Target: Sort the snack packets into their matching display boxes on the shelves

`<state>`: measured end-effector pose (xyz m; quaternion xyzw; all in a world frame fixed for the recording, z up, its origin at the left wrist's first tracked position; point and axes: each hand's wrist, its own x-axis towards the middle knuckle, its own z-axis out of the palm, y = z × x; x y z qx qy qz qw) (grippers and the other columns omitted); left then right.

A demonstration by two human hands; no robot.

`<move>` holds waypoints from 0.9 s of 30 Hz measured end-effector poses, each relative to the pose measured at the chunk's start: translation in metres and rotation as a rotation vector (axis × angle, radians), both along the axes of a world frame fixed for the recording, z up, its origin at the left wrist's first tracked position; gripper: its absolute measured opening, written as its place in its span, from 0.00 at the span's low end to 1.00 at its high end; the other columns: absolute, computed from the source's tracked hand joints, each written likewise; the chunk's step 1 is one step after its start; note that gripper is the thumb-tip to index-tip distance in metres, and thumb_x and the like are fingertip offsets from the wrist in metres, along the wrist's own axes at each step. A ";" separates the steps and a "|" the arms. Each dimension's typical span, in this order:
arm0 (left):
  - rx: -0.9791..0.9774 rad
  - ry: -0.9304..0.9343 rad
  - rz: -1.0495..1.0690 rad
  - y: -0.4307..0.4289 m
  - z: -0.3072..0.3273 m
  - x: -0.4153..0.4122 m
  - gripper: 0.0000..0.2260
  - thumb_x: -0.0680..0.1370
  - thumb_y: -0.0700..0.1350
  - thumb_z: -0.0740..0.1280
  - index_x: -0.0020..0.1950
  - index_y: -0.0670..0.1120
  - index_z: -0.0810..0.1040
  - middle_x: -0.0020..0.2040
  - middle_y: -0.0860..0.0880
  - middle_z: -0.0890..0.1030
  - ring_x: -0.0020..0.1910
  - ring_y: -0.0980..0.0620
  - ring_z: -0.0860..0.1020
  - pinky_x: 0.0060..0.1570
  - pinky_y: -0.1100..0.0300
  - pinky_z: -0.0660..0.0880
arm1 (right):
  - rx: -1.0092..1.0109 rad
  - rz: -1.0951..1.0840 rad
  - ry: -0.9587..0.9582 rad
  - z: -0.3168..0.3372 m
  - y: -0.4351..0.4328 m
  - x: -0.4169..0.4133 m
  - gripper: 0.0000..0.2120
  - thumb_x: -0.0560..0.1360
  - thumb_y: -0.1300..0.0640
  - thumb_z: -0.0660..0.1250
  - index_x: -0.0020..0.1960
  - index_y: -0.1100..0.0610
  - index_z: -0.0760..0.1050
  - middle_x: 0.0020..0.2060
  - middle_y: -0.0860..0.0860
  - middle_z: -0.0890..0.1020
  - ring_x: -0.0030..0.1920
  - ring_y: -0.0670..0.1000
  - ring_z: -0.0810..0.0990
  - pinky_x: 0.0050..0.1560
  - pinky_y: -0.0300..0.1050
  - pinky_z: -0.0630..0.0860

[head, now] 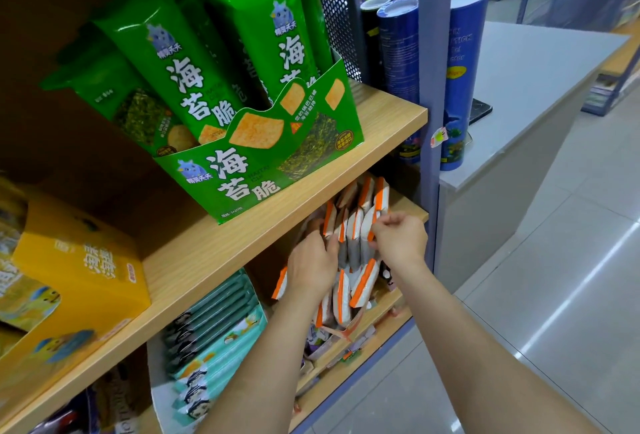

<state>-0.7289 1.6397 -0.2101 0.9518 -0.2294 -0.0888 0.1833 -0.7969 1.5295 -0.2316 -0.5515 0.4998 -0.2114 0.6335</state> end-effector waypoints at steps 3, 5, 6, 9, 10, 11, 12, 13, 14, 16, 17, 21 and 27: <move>0.026 -0.050 -0.068 0.004 0.000 -0.006 0.09 0.83 0.52 0.56 0.50 0.47 0.68 0.41 0.49 0.75 0.45 0.44 0.79 0.37 0.57 0.66 | -0.009 0.037 -0.028 -0.004 0.007 0.000 0.06 0.78 0.59 0.67 0.44 0.49 0.75 0.41 0.48 0.80 0.47 0.53 0.83 0.53 0.56 0.81; 0.028 -0.110 -0.114 0.010 0.001 -0.010 0.10 0.83 0.52 0.56 0.52 0.47 0.68 0.44 0.47 0.77 0.46 0.44 0.79 0.37 0.56 0.66 | -0.045 0.076 -0.042 -0.004 0.012 -0.007 0.02 0.79 0.56 0.65 0.51 0.51 0.74 0.43 0.49 0.80 0.46 0.52 0.81 0.52 0.54 0.81; 0.025 -0.130 -0.133 0.013 0.001 -0.012 0.11 0.83 0.52 0.56 0.56 0.46 0.69 0.47 0.45 0.78 0.48 0.44 0.79 0.38 0.56 0.67 | -0.077 0.100 -0.038 -0.003 0.014 -0.012 0.05 0.80 0.54 0.64 0.55 0.52 0.74 0.44 0.49 0.80 0.46 0.50 0.81 0.50 0.51 0.80; -0.013 -0.135 -0.152 0.028 0.000 -0.018 0.19 0.82 0.52 0.56 0.71 0.47 0.67 0.64 0.46 0.76 0.63 0.45 0.74 0.57 0.53 0.73 | -0.160 0.169 -0.035 0.002 0.018 -0.029 0.10 0.81 0.51 0.62 0.60 0.51 0.74 0.47 0.48 0.81 0.47 0.49 0.80 0.51 0.50 0.78; -0.042 -0.143 -0.168 0.033 0.002 -0.023 0.20 0.83 0.51 0.56 0.74 0.48 0.65 0.69 0.47 0.73 0.68 0.47 0.71 0.65 0.53 0.70 | -0.186 0.186 -0.029 0.004 0.019 -0.035 0.10 0.81 0.51 0.62 0.61 0.50 0.74 0.49 0.47 0.81 0.49 0.48 0.80 0.53 0.52 0.78; -0.069 -0.157 -0.193 0.039 0.005 -0.030 0.21 0.83 0.50 0.56 0.76 0.49 0.64 0.73 0.49 0.70 0.71 0.50 0.68 0.70 0.55 0.66 | -0.218 0.204 -0.017 0.006 0.019 -0.040 0.11 0.80 0.51 0.62 0.62 0.49 0.74 0.51 0.47 0.82 0.51 0.48 0.80 0.55 0.53 0.78; -0.092 -0.170 -0.214 0.047 0.008 -0.038 0.21 0.83 0.49 0.57 0.76 0.50 0.64 0.74 0.51 0.68 0.73 0.52 0.66 0.73 0.59 0.61 | -0.256 0.230 0.003 0.010 0.021 -0.045 0.12 0.80 0.51 0.62 0.63 0.49 0.74 0.53 0.46 0.81 0.53 0.47 0.80 0.56 0.52 0.78; -0.110 -0.178 -0.225 0.055 0.012 -0.046 0.20 0.83 0.48 0.57 0.75 0.51 0.66 0.74 0.52 0.67 0.73 0.55 0.64 0.72 0.65 0.56 | -0.302 0.254 0.018 0.014 0.024 -0.050 0.13 0.80 0.51 0.62 0.64 0.49 0.74 0.56 0.46 0.81 0.55 0.47 0.79 0.57 0.51 0.78; -0.127 -0.189 -0.229 0.065 0.016 -0.055 0.19 0.83 0.47 0.58 0.74 0.51 0.68 0.73 0.54 0.68 0.73 0.57 0.64 0.70 0.69 0.54 | -0.346 0.281 0.025 0.019 0.027 -0.054 0.13 0.80 0.52 0.62 0.64 0.49 0.74 0.57 0.46 0.81 0.56 0.47 0.78 0.57 0.49 0.77; -0.173 -0.186 -0.218 0.088 0.021 -0.069 0.16 0.82 0.46 0.60 0.69 0.52 0.74 0.70 0.55 0.73 0.69 0.59 0.68 0.70 0.68 0.59 | -0.403 0.344 0.008 0.028 0.037 -0.061 0.13 0.80 0.55 0.63 0.63 0.49 0.75 0.56 0.46 0.80 0.56 0.47 0.78 0.55 0.45 0.76; -0.210 -0.170 -0.200 0.102 0.024 -0.075 0.13 0.81 0.44 0.62 0.65 0.51 0.78 0.66 0.55 0.76 0.66 0.60 0.71 0.68 0.66 0.65 | -0.421 0.387 -0.009 0.033 0.044 -0.063 0.12 0.80 0.56 0.63 0.62 0.50 0.76 0.55 0.46 0.80 0.56 0.46 0.78 0.54 0.43 0.75; -0.272 -0.153 -0.083 0.167 0.026 -0.091 0.11 0.77 0.35 0.65 0.52 0.48 0.83 0.53 0.58 0.80 0.53 0.63 0.76 0.57 0.73 0.69 | -0.472 0.560 -0.103 0.052 0.078 -0.062 0.08 0.80 0.57 0.64 0.57 0.50 0.79 0.49 0.45 0.82 0.50 0.44 0.79 0.49 0.40 0.75; -0.238 -0.123 0.210 0.276 0.025 -0.101 0.11 0.77 0.37 0.64 0.52 0.50 0.83 0.49 0.61 0.80 0.45 0.61 0.79 0.45 0.76 0.68 | -0.481 0.964 -0.138 0.071 0.153 -0.041 0.11 0.79 0.60 0.65 0.48 0.43 0.78 0.42 0.44 0.83 0.44 0.42 0.81 0.46 0.42 0.78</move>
